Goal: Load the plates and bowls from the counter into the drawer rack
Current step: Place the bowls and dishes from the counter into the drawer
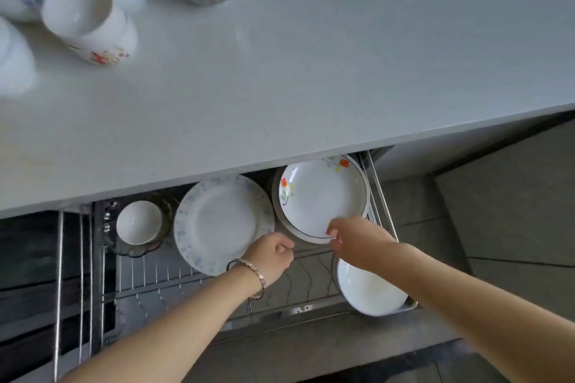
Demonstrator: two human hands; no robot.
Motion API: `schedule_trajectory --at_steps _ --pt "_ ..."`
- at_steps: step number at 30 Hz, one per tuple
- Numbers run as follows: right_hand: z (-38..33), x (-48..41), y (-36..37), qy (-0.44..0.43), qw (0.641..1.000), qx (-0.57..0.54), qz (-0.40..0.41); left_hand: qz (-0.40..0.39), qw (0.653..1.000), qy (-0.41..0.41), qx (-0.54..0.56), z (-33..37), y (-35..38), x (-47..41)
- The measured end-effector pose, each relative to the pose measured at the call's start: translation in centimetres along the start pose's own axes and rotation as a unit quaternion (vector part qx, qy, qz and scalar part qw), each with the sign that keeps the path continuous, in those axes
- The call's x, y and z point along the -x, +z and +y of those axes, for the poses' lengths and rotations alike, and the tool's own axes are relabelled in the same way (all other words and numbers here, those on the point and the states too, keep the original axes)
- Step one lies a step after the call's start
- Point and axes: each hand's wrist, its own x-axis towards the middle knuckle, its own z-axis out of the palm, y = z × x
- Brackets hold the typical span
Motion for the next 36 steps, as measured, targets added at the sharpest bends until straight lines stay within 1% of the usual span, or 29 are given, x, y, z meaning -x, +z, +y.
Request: schedule_trajectory --at_steps 2,4,8,10,12,14,16,19,20,22,24,26,29,31,33,35,36 --pt "-4.3 1.1 -2.8 -0.041 0.999 -0.022 0.001 0.06 0.997 0.031 0.026 0.2 -5.2 3.0" --pt "-9.0 1.8 -5.5 -0.085 0.996 -0.015 0.029 0.121 0.988 0.045 0.08 -0.1 -10.7 5.4" --pt "-18.9 1.8 -10.6 -0.153 0.984 -0.008 0.093 0.262 0.951 0.037 0.159 -2.6 -22.0 8.5" --pt "-24.0 0.8 -12.4 -0.167 0.978 -0.038 0.12 0.314 0.932 0.027 0.18 -4.5 -27.1 9.1" --pt "-28.8 -1.2 -13.8 -0.156 0.973 -0.099 0.139 0.344 0.921 0.015 0.179 -6.7 -31.5 9.1" --pt "-33.0 -4.0 -15.0 -0.125 0.963 -0.195 0.136 0.353 0.915 0.005 0.194 -8.7 -35.0 8.5" --pt "-36.5 -6.6 -16.0 -0.072 0.943 -0.308 0.105 0.356 0.912 0.001 0.205 -10.3 -37.7 7.7" --pt "-40.5 -9.2 -16.2 -0.011 0.884 -0.468 -0.001 0.353 0.912 0.002 0.21 -12.3 -40.3 6.3" --pt "-41.7 -10.2 -16.0 -0.005 0.866 -0.499 -0.03 0.35 0.911 0.005 0.216 -12.9 -40.9 5.7" --pt "-43.9 -12.3 -15.3 -0.007 0.837 -0.544 -0.059 0.338 0.913 0.011 0.228 -14.1 -41.7 4.7" --pt "-46.2 -13.8 -14.6 -0.03 0.808 -0.585 -0.071 0.321 0.917 0.01 0.238 -15.1 -42.3 4.1" --pt "-48.1 -14.8 -14.1 -0.055 0.784 -0.615 -0.06 0.306 0.922 0.004 0.235 -15.9 -42.6 3.7" --pt "-49.3 -15.5 -13.4 -0.071 0.769 -0.635 0.004 0.279 0.927 0.001 0.25 -16.9 -42.4 4.1" --pt "-48.8 -15.0 -12.8 -0.066 0.764 -0.64 0.031 0.274 0.92 -0.003 0.281 -17.1 -41.8 4.6" --pt "-46.9 -13.7 -12.0 -0.063 0.765 -0.64 0.033 0.281 0.9 -0.005 0.334 -16.8 -40.9 5.3" --pt "-43.8 -11.9 -11.0 -0.065 0.775 -0.628 0.028 0.271 0.874 0.005 0.404 -15.7 -39.8 6.6" --pt "-41.9 -10.8 -10.4 -0.065 0.784 -0.616 0.025 0.26 0.867 0.014 0.425 -15.1 -39.1 7.4"
